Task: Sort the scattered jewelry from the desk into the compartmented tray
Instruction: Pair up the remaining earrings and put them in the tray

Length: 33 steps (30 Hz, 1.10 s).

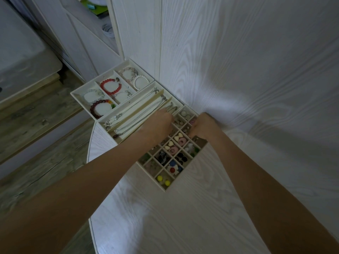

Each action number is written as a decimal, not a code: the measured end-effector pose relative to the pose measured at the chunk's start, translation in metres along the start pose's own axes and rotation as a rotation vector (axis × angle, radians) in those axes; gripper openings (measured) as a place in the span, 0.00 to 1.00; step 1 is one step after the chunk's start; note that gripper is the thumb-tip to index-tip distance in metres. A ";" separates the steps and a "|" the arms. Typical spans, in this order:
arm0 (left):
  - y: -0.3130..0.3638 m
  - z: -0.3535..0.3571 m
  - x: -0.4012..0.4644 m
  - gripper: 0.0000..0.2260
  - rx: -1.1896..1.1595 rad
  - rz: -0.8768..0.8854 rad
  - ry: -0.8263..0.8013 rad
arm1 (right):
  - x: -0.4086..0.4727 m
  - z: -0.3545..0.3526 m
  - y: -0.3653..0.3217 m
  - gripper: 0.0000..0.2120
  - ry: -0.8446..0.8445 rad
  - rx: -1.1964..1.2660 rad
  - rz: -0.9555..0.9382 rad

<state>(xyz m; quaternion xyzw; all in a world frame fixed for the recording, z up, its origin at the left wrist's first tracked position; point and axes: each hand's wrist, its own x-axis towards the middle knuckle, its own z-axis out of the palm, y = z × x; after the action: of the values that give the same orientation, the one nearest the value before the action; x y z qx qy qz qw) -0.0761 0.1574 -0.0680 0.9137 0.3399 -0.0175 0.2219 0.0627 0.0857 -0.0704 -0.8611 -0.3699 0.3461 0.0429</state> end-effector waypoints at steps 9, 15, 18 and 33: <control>0.000 0.003 0.001 0.11 0.019 -0.010 0.000 | 0.002 0.015 -0.001 0.08 0.237 -0.138 -0.103; 0.000 0.003 0.001 0.11 0.024 -0.015 -0.007 | -0.001 0.012 -0.002 0.13 0.228 -0.289 -0.165; 0.000 0.003 0.001 0.11 0.016 -0.011 -0.002 | 0.001 0.007 -0.004 0.13 0.133 -0.258 -0.150; 0.000 -0.001 0.000 0.12 0.006 -0.009 -0.026 | 0.007 0.006 -0.005 0.03 -0.008 -0.094 -0.098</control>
<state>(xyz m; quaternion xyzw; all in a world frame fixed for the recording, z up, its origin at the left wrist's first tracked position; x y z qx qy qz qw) -0.0758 0.1576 -0.0675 0.9125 0.3412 -0.0316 0.2233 0.0589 0.0927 -0.0773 -0.8416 -0.4276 0.3294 0.0177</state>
